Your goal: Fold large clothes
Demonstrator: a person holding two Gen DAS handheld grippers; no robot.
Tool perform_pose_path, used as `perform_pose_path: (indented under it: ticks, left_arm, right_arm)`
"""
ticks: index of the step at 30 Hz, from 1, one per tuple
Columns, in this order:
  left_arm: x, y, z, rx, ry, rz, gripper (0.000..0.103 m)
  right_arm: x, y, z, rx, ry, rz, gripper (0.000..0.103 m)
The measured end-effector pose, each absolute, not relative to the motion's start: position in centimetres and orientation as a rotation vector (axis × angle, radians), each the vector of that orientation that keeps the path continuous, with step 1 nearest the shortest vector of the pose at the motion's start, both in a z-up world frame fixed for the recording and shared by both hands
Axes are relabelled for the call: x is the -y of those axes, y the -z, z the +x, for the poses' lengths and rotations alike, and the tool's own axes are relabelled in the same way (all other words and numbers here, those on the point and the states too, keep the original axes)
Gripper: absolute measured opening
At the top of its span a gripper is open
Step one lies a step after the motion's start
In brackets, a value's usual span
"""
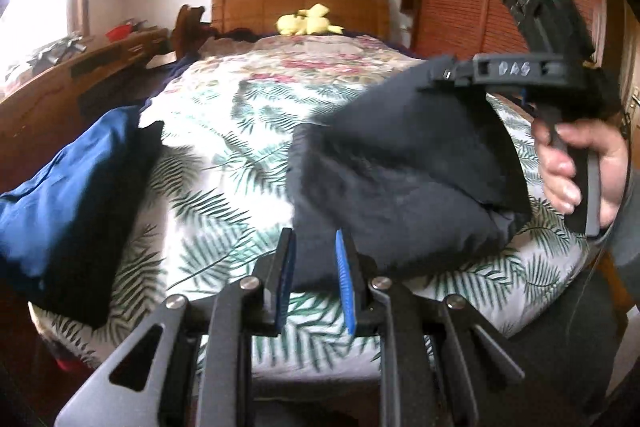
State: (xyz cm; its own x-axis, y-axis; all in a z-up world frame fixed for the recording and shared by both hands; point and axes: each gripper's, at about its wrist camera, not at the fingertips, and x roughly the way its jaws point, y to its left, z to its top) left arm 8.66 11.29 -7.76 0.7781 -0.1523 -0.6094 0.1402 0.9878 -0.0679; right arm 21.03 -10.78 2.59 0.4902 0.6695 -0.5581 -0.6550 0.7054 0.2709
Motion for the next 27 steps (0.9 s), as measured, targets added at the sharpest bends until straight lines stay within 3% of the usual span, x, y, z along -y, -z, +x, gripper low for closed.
perform_pose_path:
  ticks: [4, 6, 9, 17, 27]
  left_arm:
    - [-11.7, 8.4, 8.6, -0.669, 0.146, -0.019, 0.018]
    - [-11.6, 8.5, 8.9, -0.668, 0.145, -0.019, 0.018]
    - [-11.0, 8.3, 9.1, -0.657, 0.154, -0.022, 0.018]
    - [-8.8, 7.2, 10.2, -0.618, 0.195, -0.019, 0.018]
    - [-5.6, 5.4, 13.0, -0.604, 0.239, -0.002, 0.018]
  right_arm:
    - [8.7, -0.6, 21.6, -0.75, -0.802, 0.019, 0.024]
    - [9.0, -1.1, 21.0, -0.726, -0.806, 0.005, 0.039]
    - [10.2, -2.0, 20.2, -0.686, -0.794, -0.031, 0.044]
    - [16.5, -0.5, 19.8, -0.687, -0.612, -0.197, 0.044]
    - [18.6, 7.2, 19.9, -0.917, -0.687, -0.138, 0.042]
